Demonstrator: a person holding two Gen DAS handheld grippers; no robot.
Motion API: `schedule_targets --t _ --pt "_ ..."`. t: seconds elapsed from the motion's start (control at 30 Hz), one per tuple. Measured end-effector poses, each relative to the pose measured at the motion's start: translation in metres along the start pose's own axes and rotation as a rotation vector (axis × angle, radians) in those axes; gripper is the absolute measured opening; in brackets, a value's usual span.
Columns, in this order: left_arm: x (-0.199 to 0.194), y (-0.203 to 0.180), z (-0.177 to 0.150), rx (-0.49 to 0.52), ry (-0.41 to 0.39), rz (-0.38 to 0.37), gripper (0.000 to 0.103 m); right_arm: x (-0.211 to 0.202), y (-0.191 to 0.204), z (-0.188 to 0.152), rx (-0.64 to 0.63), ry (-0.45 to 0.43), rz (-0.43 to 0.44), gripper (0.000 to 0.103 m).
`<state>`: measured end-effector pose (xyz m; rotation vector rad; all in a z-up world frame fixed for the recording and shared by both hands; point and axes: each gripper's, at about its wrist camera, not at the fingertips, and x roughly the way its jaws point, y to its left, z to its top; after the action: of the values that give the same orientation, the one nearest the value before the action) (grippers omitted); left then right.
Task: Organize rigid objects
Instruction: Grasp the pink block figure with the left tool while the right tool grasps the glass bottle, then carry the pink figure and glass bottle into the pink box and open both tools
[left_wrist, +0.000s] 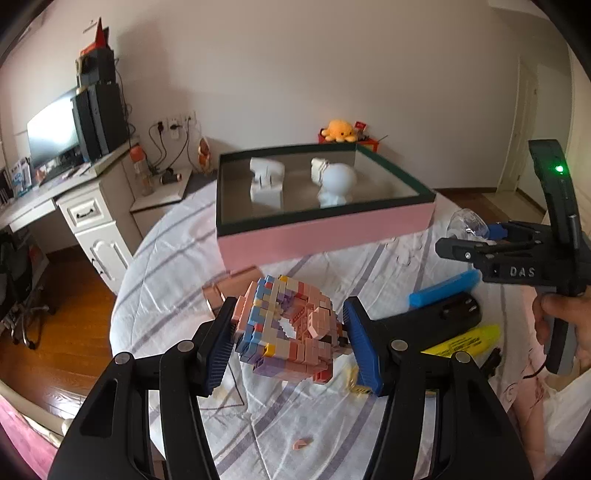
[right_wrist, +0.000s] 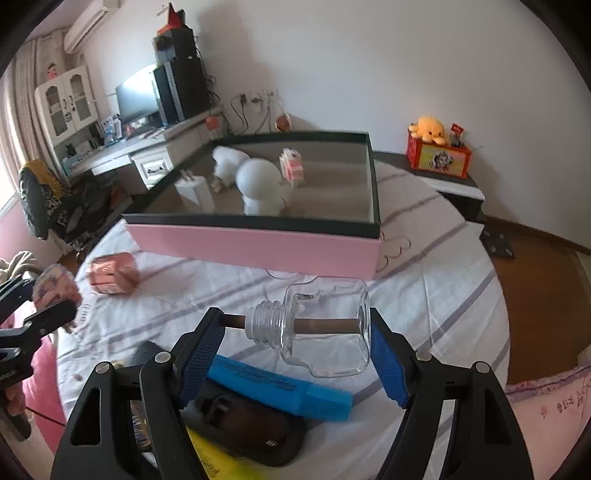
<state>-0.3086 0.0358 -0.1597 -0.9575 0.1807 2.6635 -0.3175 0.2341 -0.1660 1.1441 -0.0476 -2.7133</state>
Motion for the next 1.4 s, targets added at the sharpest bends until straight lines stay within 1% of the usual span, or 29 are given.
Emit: schedule_targets --t 0.1,0.37,0.63,0.7,0.87,1.0,1.13,1.17,1.23,1.33,1.37,1.4 --pt "-0.004 -0.005 0.008 0.014 -0.016 0.002 0.058 -0.011 0.004 0.004 -0.007 -0.022 0.014 0.077" --pt "-0.004 -0.013 0.030 0.042 -0.037 -0.006 0.058 -0.022 0.005 0.012 -0.011 -0.051 0.002 0.077" --pt "0.009 -0.020 0.067 0.071 -0.065 -0.006 0.058 -0.023 0.001 0.028 -0.025 -0.074 -0.003 0.077" --pt "0.015 -0.021 0.078 0.082 -0.069 0.004 0.058 -0.022 -0.001 0.033 -0.027 -0.081 -0.005 0.077" --pt "0.031 -0.020 0.106 0.107 -0.075 -0.003 0.058 -0.017 -0.005 0.051 -0.055 -0.093 -0.013 0.077" --pt "0.054 -0.014 0.133 0.111 -0.053 -0.026 0.058 -0.008 -0.011 0.077 -0.085 -0.103 -0.017 0.077" --pt "0.083 -0.006 0.158 0.093 -0.018 -0.079 0.058 0.014 -0.016 0.103 -0.112 -0.082 -0.026 0.077" --pt "0.089 -0.006 0.161 0.095 -0.011 -0.080 0.058 0.020 -0.017 0.108 -0.116 -0.075 -0.028 0.077" --pt "0.109 -0.005 0.168 0.104 0.021 -0.057 0.058 0.039 -0.021 0.121 -0.127 -0.048 -0.030 0.077" --pt "0.141 -0.003 0.173 0.107 0.077 -0.050 0.058 0.067 -0.024 0.134 -0.147 -0.003 -0.054 0.077" --pt "0.155 -0.002 0.174 0.109 0.108 -0.051 0.058 0.074 -0.024 0.137 -0.149 0.004 -0.064 0.077" --pt "0.163 -0.002 0.174 0.108 0.126 -0.041 0.058 0.086 -0.024 0.140 -0.162 0.030 -0.076 0.077"
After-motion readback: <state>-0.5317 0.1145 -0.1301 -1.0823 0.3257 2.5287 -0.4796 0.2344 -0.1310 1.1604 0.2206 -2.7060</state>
